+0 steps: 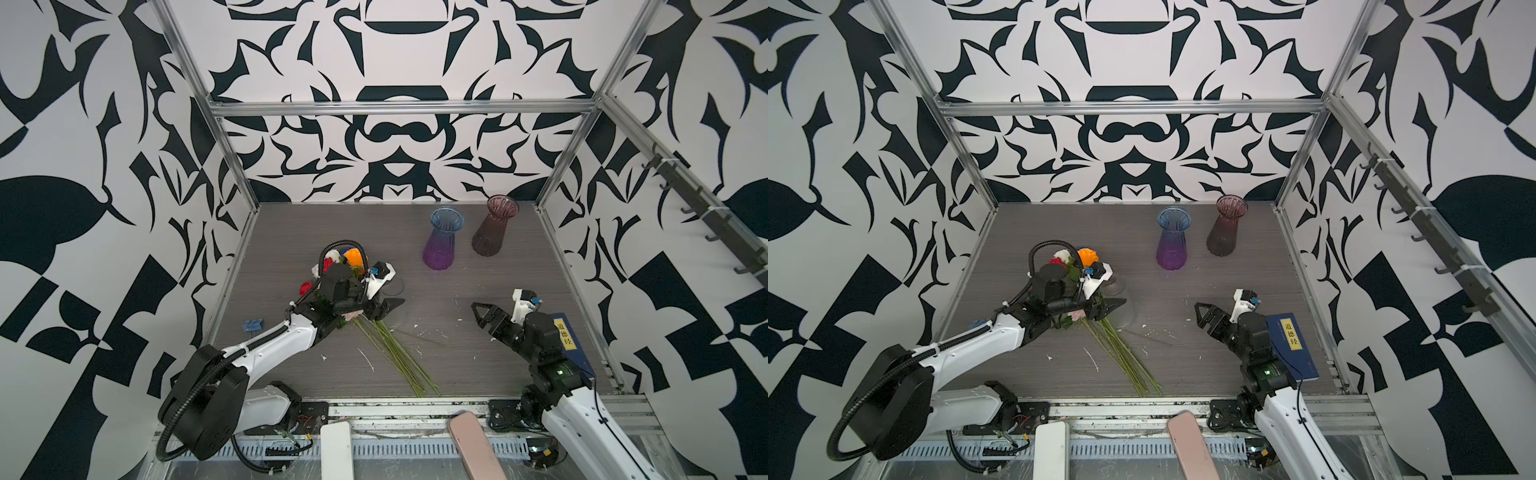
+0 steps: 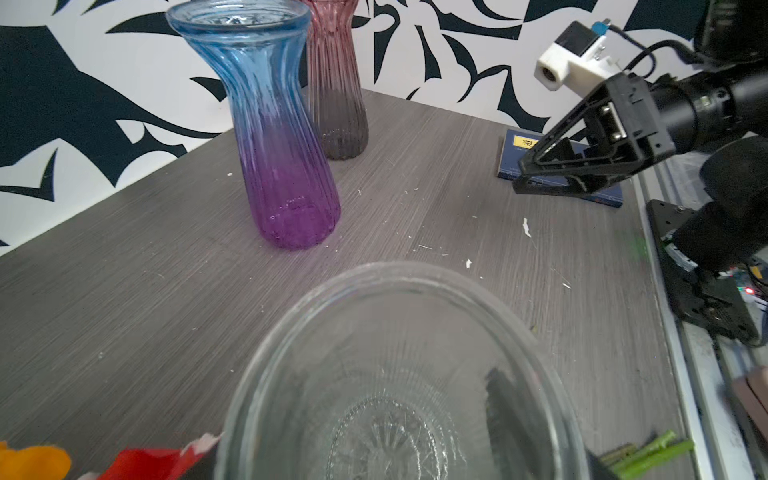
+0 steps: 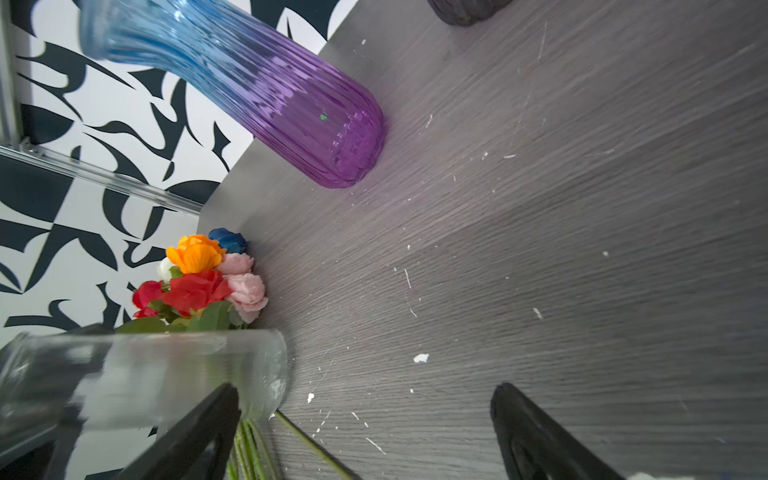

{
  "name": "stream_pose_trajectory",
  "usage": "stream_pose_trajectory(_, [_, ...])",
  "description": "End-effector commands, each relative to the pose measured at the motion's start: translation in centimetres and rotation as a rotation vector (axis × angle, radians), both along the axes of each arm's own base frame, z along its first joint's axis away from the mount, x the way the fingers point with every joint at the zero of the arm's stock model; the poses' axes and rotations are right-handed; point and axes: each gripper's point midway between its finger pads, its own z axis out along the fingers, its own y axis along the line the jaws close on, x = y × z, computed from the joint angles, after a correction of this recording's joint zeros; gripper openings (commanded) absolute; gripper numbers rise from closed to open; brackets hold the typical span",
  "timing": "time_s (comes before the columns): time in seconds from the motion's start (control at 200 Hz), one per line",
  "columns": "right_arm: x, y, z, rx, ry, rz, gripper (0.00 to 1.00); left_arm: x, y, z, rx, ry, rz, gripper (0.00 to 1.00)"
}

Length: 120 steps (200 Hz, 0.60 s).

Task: Arrange the flowers into the vase

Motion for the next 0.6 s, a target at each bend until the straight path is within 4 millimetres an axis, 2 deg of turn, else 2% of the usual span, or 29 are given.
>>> stream_pose_trajectory(0.0, [0.5,-0.1,0.3,0.004,-0.011,-0.012,0.98,0.4,0.5,1.1,-0.008,-0.032,0.031,0.54])
stream_pose_trajectory(0.155, [0.6,0.1,0.2,0.007,-0.008,-0.006,0.98,1.8,-0.8,2.9,-0.039,-0.051,0.019,0.54])
stream_pose_trajectory(0.18, [0.6,0.1,0.2,0.007,-0.008,-0.007,0.98,2.3,-1.3,2.0,-0.028,-0.027,0.014,0.54])
stream_pose_trajectory(0.295, [0.7,0.1,0.3,0.008,-0.012,-0.003,0.98,4.0,-2.7,2.4,-0.038,-0.028,0.000,0.54])
stream_pose_trajectory(0.595, [0.9,0.2,0.7,0.000,-0.030,0.007,0.98,8.0,-5.4,0.3,-0.027,-0.011,0.009,0.56])
